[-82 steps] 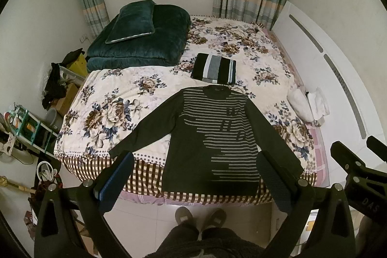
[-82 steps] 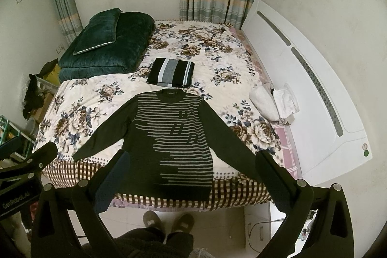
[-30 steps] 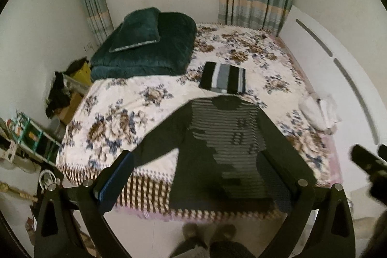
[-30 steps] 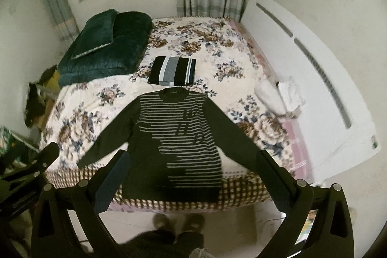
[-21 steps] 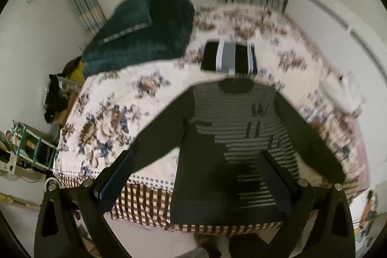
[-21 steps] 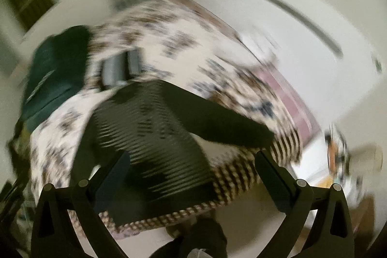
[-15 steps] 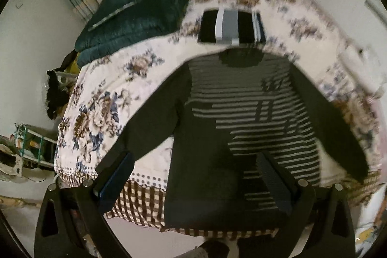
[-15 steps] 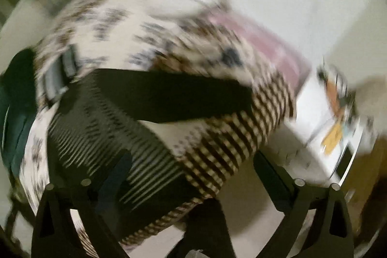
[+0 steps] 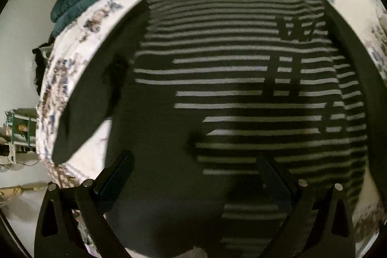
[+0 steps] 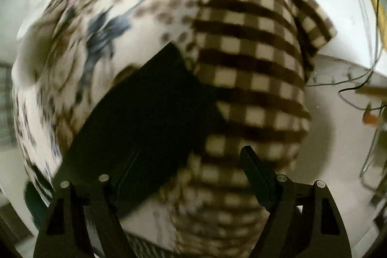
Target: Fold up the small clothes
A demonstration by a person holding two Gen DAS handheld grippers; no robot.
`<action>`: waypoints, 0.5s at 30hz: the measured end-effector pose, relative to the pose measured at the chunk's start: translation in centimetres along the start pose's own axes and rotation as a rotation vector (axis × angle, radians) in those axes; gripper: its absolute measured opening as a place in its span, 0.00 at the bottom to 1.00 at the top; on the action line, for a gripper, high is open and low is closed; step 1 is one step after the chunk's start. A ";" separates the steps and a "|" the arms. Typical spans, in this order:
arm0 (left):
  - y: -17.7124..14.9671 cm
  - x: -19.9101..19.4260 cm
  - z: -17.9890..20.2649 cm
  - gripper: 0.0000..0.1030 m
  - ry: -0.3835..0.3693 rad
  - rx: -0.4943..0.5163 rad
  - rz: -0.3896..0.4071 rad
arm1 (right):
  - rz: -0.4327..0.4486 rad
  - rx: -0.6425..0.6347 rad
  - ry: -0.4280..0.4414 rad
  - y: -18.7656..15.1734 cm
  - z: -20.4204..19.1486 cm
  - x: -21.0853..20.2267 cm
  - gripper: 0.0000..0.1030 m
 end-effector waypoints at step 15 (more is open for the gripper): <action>1.9 3.2 3.9 1.00 -0.057 0.058 0.033 | 0.309 -0.173 0.051 3.5 -4.7 -7.2 0.09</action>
Point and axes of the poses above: each gripper's, at about its wrist camera, not at the fingertips, and x roughly the way its jaws point, z to its right, y to its top, the point moved 7 cm from there along x, roughly the way its jaws point, and after that the axes turned 5 degrees about -z, right-handed, at the moved point
